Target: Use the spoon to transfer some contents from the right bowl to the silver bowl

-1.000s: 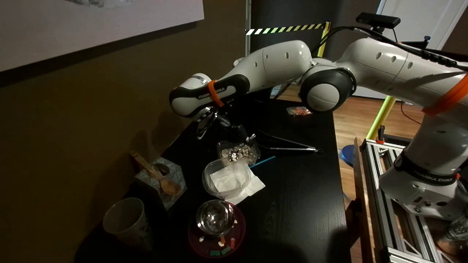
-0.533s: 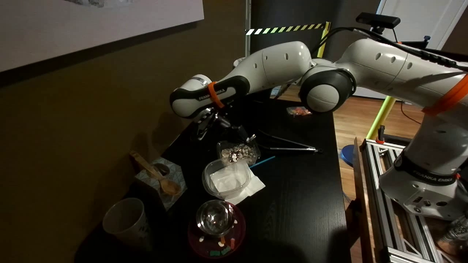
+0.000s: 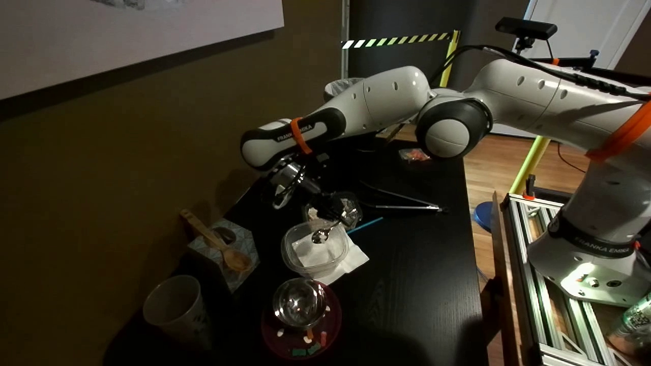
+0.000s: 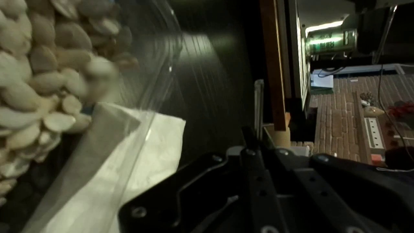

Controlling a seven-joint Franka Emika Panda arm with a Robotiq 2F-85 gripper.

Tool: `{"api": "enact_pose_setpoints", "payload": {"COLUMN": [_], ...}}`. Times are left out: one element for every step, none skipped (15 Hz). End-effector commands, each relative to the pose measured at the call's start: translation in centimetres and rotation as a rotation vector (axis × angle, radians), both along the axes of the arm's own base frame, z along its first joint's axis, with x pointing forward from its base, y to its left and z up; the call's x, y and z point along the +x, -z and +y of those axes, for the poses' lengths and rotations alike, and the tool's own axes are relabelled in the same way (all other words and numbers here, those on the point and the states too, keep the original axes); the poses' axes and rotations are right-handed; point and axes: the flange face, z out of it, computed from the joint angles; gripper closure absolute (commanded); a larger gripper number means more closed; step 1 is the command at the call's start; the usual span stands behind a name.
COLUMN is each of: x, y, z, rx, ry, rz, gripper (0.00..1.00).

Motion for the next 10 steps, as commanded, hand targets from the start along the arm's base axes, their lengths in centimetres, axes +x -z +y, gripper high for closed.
{"api": "enact_pose_setpoints", "payload": {"x": [-0.1,-0.1,0.0,0.0,0.2,0.2,0.2,0.2,0.2,0.1], "y": [1.6,1.9,2.1,2.1,1.6,1.7,1.8,1.7,1.7,1.7], "z": [4.4,5.5,6.2,6.8,5.9,6.5,6.8,6.8,6.8,6.9], "rx": [0.059,0.055,0.044,0.025,0.036,0.026,0.022,0.021,0.022,0.022], "ry": [0.098,0.121,0.156,0.182,0.12,0.137,0.145,0.147,0.147,0.146], "rz": [-0.021,-0.033,-0.046,-0.051,-0.046,-0.055,-0.058,-0.06,-0.059,-0.058], "gripper": [0.99,0.99,0.99,0.99,0.96,0.96,0.99,0.99,0.99,0.99]}}
